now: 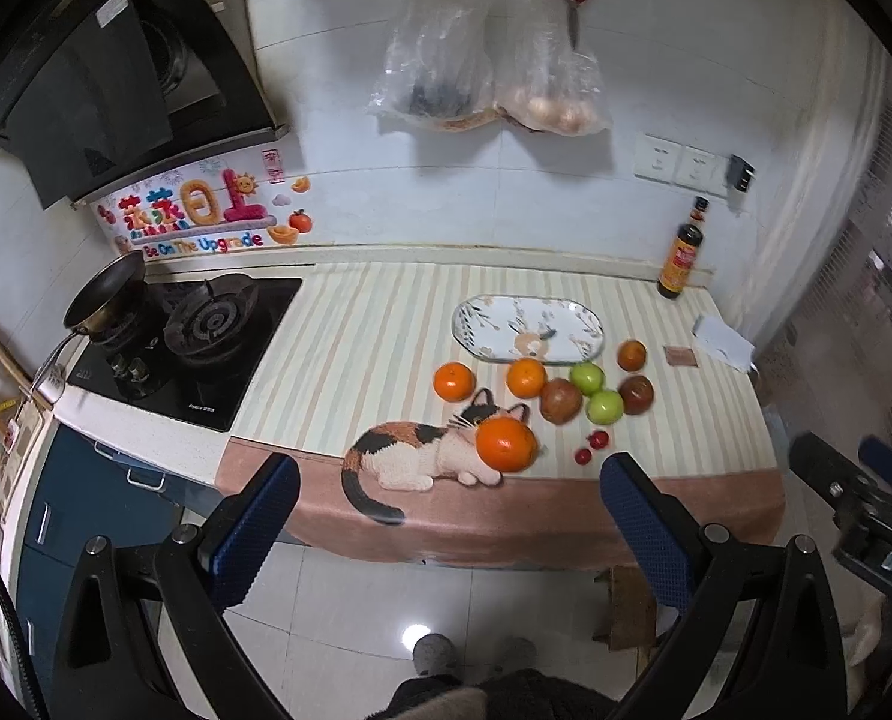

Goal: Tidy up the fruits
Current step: 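Grasp the large orange with the right tool while the left tool grasps a tangerine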

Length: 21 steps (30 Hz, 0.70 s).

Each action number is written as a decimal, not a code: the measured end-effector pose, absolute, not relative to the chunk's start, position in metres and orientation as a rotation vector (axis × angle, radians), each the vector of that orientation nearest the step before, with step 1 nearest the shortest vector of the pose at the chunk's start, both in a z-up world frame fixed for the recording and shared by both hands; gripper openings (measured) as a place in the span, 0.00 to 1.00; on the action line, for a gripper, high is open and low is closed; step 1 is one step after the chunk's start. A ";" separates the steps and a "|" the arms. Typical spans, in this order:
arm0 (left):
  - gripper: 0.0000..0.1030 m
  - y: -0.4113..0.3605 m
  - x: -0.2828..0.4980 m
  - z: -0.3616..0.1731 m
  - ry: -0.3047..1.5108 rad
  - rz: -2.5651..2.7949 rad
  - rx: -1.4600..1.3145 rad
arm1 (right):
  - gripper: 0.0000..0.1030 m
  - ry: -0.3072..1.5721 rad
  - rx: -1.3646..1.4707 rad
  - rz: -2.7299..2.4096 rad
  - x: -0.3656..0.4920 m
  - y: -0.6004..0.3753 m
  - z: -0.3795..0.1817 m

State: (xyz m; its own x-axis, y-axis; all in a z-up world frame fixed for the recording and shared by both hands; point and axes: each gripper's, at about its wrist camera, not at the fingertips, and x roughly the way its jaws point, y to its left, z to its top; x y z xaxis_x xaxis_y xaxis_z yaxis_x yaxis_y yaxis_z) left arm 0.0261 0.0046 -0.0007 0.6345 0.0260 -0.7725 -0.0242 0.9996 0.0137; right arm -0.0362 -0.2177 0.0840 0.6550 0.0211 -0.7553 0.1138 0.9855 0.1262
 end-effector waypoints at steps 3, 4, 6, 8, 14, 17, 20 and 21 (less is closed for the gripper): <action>1.00 0.005 0.040 -0.014 0.876 0.085 0.000 | 1.00 0.886 0.236 -0.045 -0.022 -0.230 0.064; 1.00 0.005 0.051 -0.024 0.886 0.120 0.012 | 1.00 0.904 0.258 -0.041 -0.014 -0.234 0.053; 1.00 0.005 0.064 -0.038 0.899 0.152 0.023 | 1.00 0.943 0.299 -0.023 0.000 -0.245 0.032; 1.00 0.007 0.083 -0.061 0.957 0.194 0.040 | 1.00 0.989 0.328 -0.010 0.018 -0.256 0.006; 1.00 0.025 0.127 -0.122 1.113 0.255 0.045 | 1.00 1.166 0.433 0.094 0.084 -0.251 -0.088; 1.00 0.035 0.154 -0.148 1.179 0.262 0.066 | 1.00 1.235 0.461 0.122 0.120 -0.230 -0.135; 1.00 0.048 0.188 -0.177 1.239 0.243 0.099 | 1.00 1.322 0.491 0.135 0.162 -0.199 -0.189; 1.00 0.049 0.195 -0.182 1.251 0.235 0.109 | 1.00 1.346 0.497 0.134 0.171 -0.191 -0.201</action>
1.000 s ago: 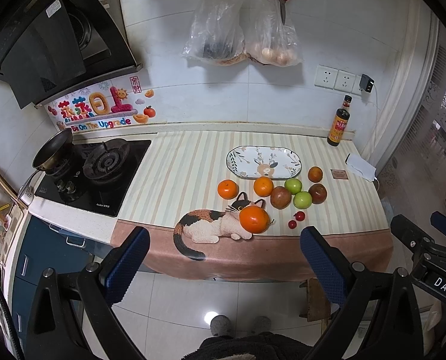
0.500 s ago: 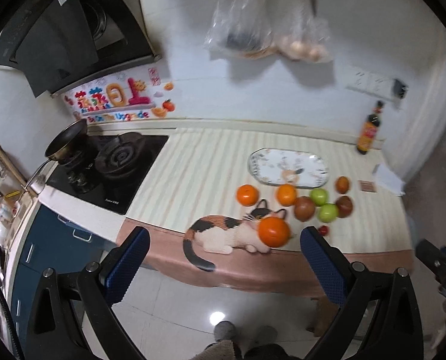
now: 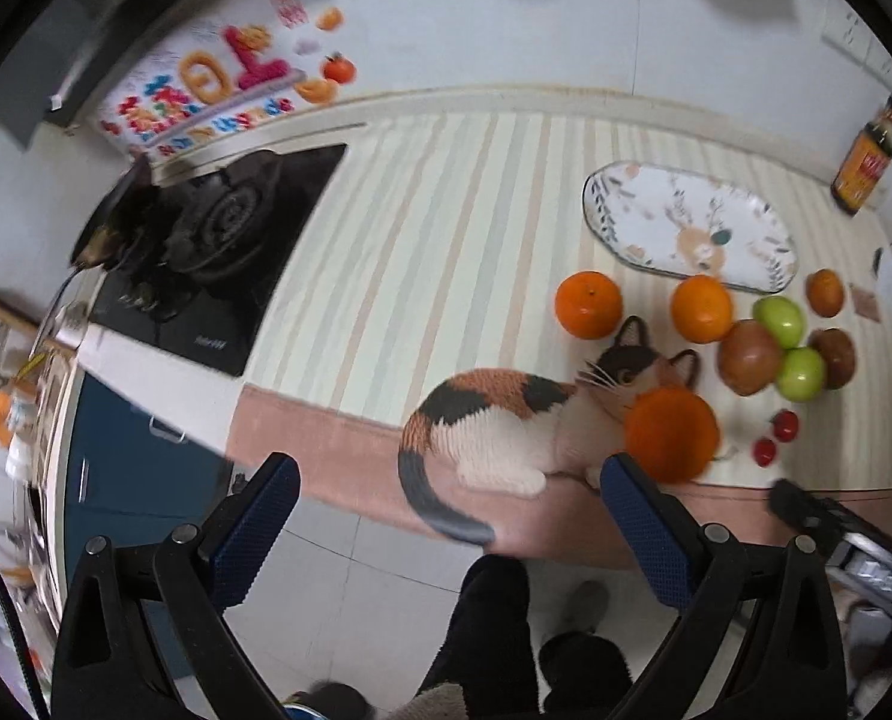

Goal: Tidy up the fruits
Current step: 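Grasp the large orange with the right tool while the left tool grasps a tangerine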

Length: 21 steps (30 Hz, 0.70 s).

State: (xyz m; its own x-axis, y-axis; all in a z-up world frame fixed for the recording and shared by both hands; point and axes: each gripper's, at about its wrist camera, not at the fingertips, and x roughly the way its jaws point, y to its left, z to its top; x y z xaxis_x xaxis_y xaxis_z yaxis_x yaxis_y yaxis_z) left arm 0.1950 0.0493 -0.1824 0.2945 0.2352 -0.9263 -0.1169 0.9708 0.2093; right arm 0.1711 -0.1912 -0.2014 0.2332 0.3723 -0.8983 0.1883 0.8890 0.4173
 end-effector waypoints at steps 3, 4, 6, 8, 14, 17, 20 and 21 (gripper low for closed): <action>1.00 0.060 0.234 -0.211 1.316 0.175 0.141 | 1.00 1.419 0.540 0.107 0.203 -0.164 -0.245; 1.00 0.064 0.249 -0.223 1.344 0.145 0.146 | 1.00 1.438 0.558 0.092 0.212 -0.155 -0.257; 1.00 0.070 0.271 -0.236 1.380 0.101 0.147 | 0.99 1.471 0.589 0.055 0.227 -0.140 -0.279; 1.00 0.073 0.298 -0.254 1.427 0.041 0.148 | 0.92 1.512 0.614 0.024 0.237 -0.128 -0.298; 1.00 0.054 0.357 -0.299 1.519 -0.101 0.193 | 0.85 1.534 0.564 -0.070 0.244 -0.101 -0.315; 1.00 0.037 0.377 -0.320 1.569 -0.165 0.187 | 0.85 1.547 0.525 -0.122 0.249 -0.096 -0.315; 1.00 0.019 0.388 -0.335 1.586 -0.221 0.198 | 0.85 1.542 0.490 -0.136 0.253 -0.092 -0.314; 0.99 0.013 0.390 -0.339 1.589 -0.233 0.211 | 0.85 1.547 0.483 -0.130 0.254 -0.090 -0.314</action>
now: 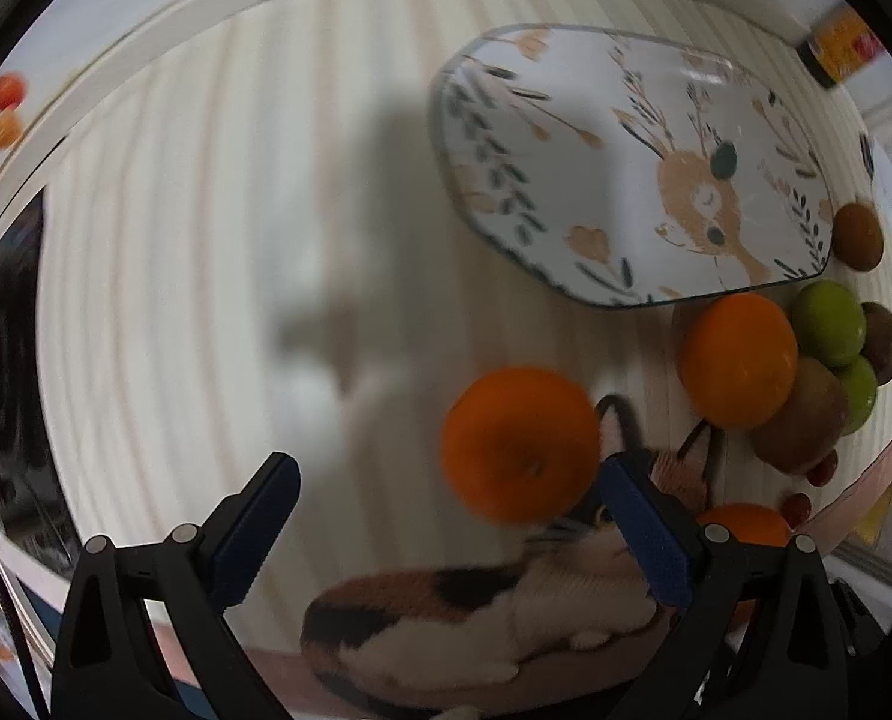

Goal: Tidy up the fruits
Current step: 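Grasp the large orange with the right tool while the left tool grasps a tangerine, then carry both oranges onto the deer-print plate and open both tools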

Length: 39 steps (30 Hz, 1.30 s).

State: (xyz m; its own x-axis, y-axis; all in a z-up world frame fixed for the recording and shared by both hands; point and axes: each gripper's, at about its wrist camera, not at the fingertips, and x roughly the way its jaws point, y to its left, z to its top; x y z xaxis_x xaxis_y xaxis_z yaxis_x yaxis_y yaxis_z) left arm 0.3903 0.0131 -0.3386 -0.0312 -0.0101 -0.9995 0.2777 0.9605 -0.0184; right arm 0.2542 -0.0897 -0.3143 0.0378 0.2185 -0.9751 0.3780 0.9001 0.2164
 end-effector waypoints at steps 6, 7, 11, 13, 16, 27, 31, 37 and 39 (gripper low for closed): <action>0.65 -0.014 0.393 -0.359 1.604 -0.294 0.285 | 0.87 1.582 0.455 -0.094 0.261 -0.075 -0.318; 0.60 -0.015 0.392 -0.360 1.607 -0.304 0.271 | 0.87 1.586 0.457 -0.086 0.264 -0.073 -0.319; 0.59 -0.010 0.389 -0.354 1.580 -0.264 0.223 | 0.86 1.601 0.418 -0.046 0.279 -0.065 -0.320; 0.59 0.000 0.380 -0.347 1.581 -0.251 0.218 | 0.86 1.609 0.410 -0.036 0.283 -0.058 -0.321; 0.59 0.011 0.367 -0.339 1.579 -0.226 0.208 | 0.85 1.615 0.378 -0.007 0.286 -0.049 -0.320; 0.59 0.054 0.326 -0.291 1.578 -0.190 0.075 | 0.83 1.570 0.427 0.111 0.296 -0.087 -0.281; 0.59 0.054 0.343 -0.246 1.511 -0.191 -0.005 | 0.83 1.504 0.438 0.155 0.309 -0.103 -0.249; 0.59 0.028 0.411 -0.200 1.416 -0.215 -0.084 | 0.83 1.386 0.449 0.155 0.364 -0.140 -0.215; 0.59 0.029 0.433 -0.201 1.420 -0.210 -0.093 | 0.83 1.371 0.434 0.133 0.391 -0.153 -0.216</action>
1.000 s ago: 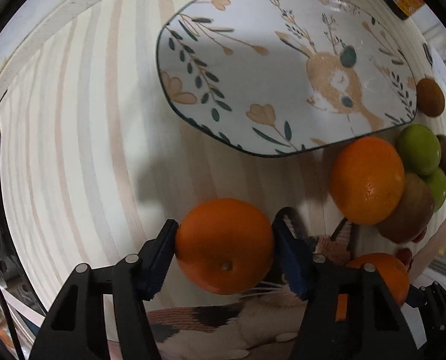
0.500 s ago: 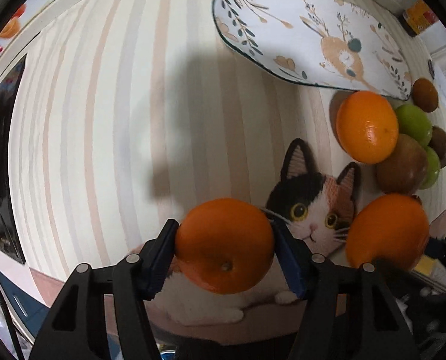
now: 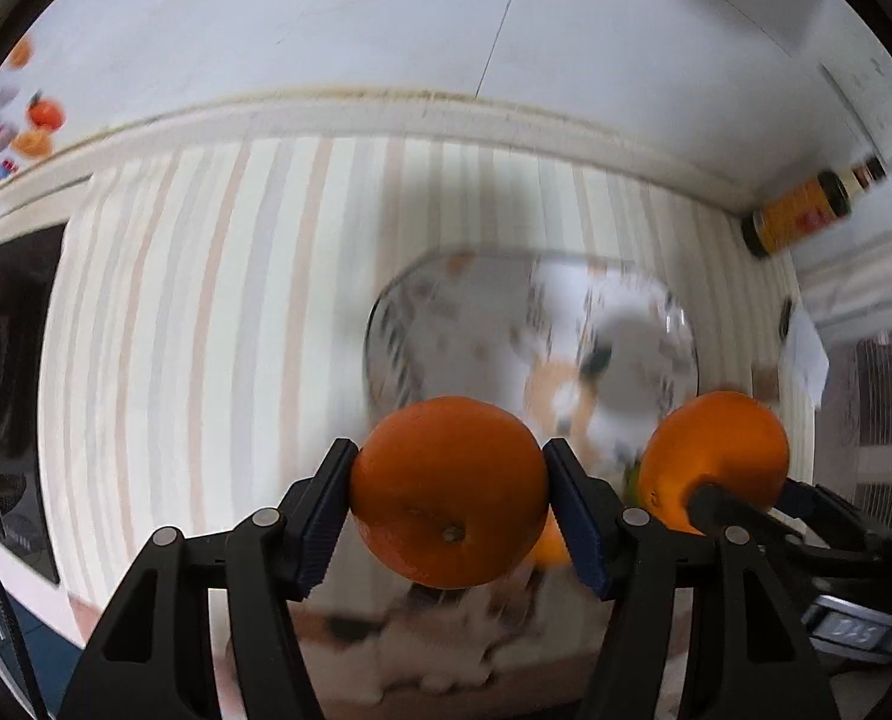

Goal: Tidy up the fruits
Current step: 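Carry both oranges onto the deer-print plate and open both tools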

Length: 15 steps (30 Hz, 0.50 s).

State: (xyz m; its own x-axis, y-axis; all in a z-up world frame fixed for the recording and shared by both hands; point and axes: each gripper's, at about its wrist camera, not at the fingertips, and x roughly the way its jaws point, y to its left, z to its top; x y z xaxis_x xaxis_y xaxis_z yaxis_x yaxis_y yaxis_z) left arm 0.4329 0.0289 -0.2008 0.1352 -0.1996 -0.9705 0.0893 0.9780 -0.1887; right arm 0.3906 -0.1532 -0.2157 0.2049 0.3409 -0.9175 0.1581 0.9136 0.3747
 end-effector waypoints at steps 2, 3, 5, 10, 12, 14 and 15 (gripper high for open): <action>0.59 0.018 0.460 -0.219 1.453 -0.198 -0.098 | 0.83 1.377 0.411 0.107 0.420 -0.162 -0.224; 0.59 0.015 0.474 -0.230 1.477 -0.191 -0.109 | 0.83 1.386 0.392 0.091 0.436 -0.165 -0.232; 0.59 0.002 0.487 -0.254 1.516 -0.186 -0.110 | 0.83 1.407 0.363 0.070 0.454 -0.174 -0.246; 0.59 -0.007 0.510 -0.297 1.626 -0.156 -0.118 | 0.83 1.464 0.331 0.049 0.485 -0.176 -0.280; 0.59 -0.007 0.514 -0.304 1.643 -0.145 -0.124 | 0.83 1.481 0.302 0.046 0.489 -0.174 -0.293; 0.59 -0.006 0.517 -0.309 1.659 -0.144 -0.134 | 0.83 1.495 0.295 0.046 0.491 -0.174 -0.300; 0.59 -0.006 0.517 -0.310 1.665 -0.144 -0.137 | 0.83 1.504 0.292 0.046 0.493 -0.176 -0.304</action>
